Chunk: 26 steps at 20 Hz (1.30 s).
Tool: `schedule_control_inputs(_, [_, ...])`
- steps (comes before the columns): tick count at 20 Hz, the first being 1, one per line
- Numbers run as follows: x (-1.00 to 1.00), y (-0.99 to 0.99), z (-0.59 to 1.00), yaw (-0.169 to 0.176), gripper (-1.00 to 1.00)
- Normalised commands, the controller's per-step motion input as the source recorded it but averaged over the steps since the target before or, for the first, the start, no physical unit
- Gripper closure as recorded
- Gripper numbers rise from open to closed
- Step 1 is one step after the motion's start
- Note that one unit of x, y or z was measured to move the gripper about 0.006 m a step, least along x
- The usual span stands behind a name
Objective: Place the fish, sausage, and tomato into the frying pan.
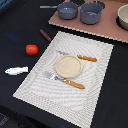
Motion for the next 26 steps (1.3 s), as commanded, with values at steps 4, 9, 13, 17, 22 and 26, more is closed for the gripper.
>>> schedule_control_inputs(4, [0.11, -1.00, -0.28, 0.000, -1.00])
schedule_control_inputs(9, [0.11, -1.00, -0.27, 0.000, -1.00])
schedule_control_inputs(13, [0.08, -1.00, -0.28, 0.000, -1.00])
schedule_control_inputs(17, [0.08, -1.00, -0.30, 0.002, -1.00])
schedule_control_inputs(22, [0.02, -1.00, -0.35, 0.019, -1.00])
schedule_control_inputs(26, [0.00, -0.94, -0.39, 0.061, -1.00])
